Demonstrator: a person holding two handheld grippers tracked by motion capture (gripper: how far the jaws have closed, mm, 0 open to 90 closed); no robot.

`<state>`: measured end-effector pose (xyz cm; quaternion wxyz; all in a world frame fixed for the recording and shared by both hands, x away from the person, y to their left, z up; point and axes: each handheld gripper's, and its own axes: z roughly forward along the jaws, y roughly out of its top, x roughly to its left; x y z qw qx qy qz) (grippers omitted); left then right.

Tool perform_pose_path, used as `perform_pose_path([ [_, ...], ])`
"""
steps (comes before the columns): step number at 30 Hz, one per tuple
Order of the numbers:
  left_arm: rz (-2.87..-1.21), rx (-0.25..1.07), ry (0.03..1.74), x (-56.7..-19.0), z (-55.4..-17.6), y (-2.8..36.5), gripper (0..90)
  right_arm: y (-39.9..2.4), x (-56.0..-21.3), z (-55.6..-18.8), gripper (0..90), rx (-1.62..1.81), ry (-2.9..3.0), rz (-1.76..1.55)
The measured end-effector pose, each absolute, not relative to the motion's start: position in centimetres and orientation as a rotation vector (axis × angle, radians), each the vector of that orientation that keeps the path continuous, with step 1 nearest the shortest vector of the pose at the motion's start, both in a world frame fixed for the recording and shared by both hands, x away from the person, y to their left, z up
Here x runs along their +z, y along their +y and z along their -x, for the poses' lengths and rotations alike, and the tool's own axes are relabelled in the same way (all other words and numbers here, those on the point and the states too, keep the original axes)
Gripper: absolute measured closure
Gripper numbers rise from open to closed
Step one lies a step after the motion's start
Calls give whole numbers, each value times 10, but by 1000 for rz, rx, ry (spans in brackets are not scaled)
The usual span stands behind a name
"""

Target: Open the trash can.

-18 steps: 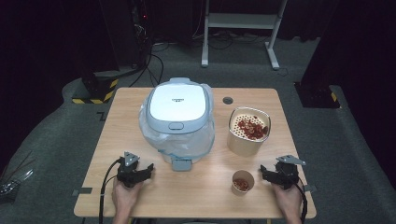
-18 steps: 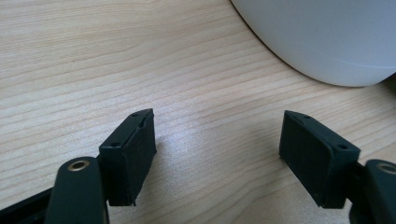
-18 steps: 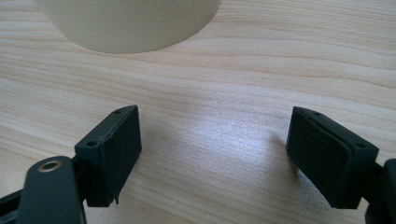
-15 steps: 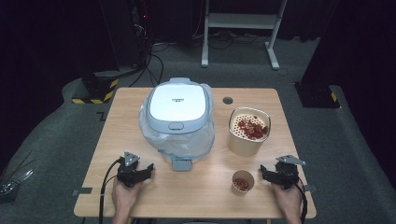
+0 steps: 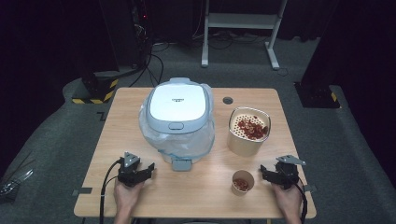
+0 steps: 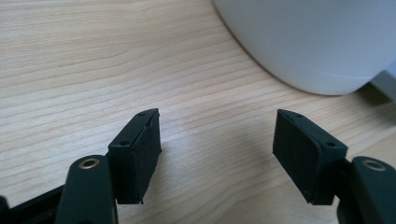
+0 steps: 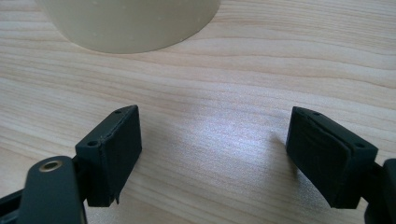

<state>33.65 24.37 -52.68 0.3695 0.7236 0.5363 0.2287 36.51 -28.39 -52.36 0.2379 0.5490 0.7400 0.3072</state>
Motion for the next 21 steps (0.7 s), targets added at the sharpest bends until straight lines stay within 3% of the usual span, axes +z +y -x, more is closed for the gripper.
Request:
perform_pose_path([
  [21, -1876, 528, 1214, -516, -327, 218, 398, -284, -524, -365, 186, 842, 2028, -1504],
])
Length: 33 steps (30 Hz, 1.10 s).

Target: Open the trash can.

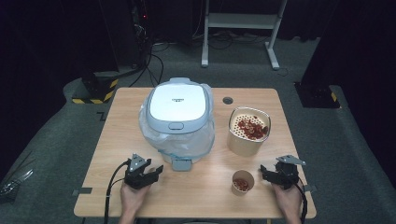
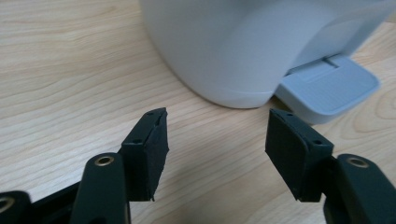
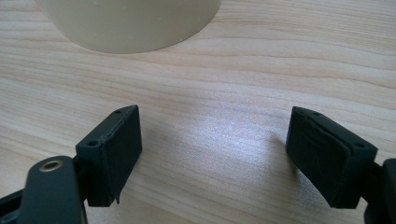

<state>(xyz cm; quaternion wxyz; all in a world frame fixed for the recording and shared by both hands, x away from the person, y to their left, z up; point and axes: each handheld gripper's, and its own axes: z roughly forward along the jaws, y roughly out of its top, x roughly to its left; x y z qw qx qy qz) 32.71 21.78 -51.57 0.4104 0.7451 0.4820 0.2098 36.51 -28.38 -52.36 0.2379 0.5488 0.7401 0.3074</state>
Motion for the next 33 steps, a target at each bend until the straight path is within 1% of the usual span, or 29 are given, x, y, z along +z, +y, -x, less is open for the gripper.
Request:
perform_pose_path([
  [9, -1879, 513, 1168, -511, -325, 207, 425, -284, -523, -365, 197, 845, 2031, -1498],
  [15, -1875, 503, 1125, -507, -324, 200, 466, -283, -523, -365, 198, 845, 2031, -1498],
  [23, -1874, 502, 1090, -504, -324, 191, 483, -283, -523, -364, 201, 846, 2031, -1498],
  [33, -1897, 480, 1040, -502, -328, 177, 552, -283, -523, -365, 202, 846, 2031, -1498],
])
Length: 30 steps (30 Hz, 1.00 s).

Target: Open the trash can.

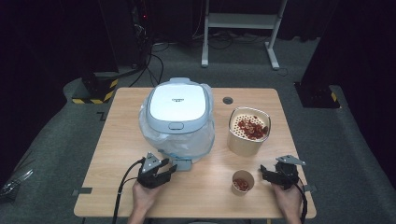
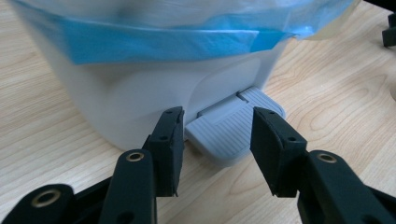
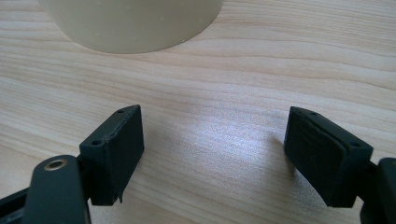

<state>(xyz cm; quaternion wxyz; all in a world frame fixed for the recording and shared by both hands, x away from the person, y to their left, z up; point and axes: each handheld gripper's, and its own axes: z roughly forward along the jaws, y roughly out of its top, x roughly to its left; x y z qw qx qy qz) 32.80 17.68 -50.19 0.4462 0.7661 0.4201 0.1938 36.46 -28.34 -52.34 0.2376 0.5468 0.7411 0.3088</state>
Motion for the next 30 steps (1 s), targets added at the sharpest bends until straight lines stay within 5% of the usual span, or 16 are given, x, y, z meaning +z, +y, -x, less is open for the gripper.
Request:
perform_pose_path([
  [30, -1945, 466, 969, -510, -340, 150, 643, -283, -523, -364, 205, 848, 2032, -1497],
])
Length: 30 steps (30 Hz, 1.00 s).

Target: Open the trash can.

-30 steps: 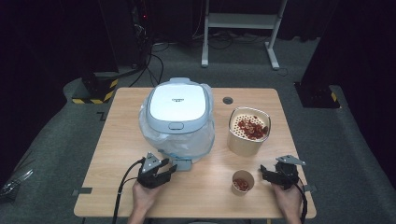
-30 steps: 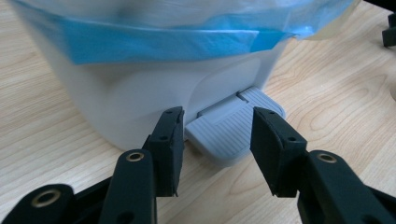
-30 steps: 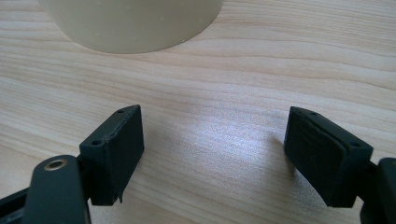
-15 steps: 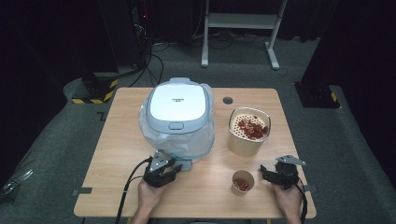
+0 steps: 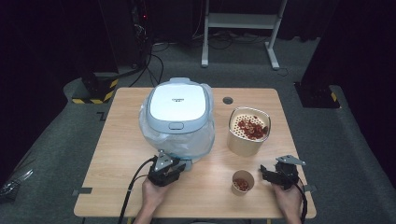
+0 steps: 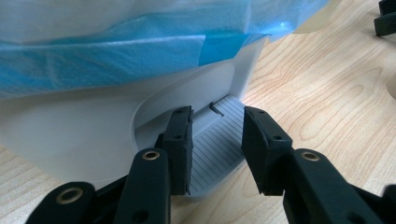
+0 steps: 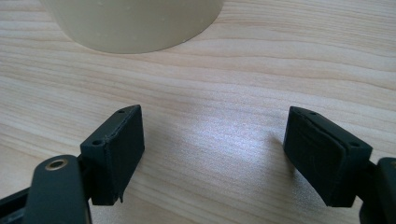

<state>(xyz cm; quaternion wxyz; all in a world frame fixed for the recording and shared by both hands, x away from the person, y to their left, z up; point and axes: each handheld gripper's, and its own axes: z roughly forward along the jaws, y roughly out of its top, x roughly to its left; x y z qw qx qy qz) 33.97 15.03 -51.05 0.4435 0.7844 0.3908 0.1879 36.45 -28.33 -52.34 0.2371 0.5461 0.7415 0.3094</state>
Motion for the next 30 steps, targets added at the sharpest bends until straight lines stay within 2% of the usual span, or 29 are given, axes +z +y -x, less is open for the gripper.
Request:
perform_pose_path([
  [8, -1941, 497, 962, -513, -338, 150, 674, -283, -523, -364, 205, 848, 2032, -1497],
  [30, -1946, 545, 926, -520, -335, 150, 686, -283, -523, -364, 208, 849, 2032, -1497],
])
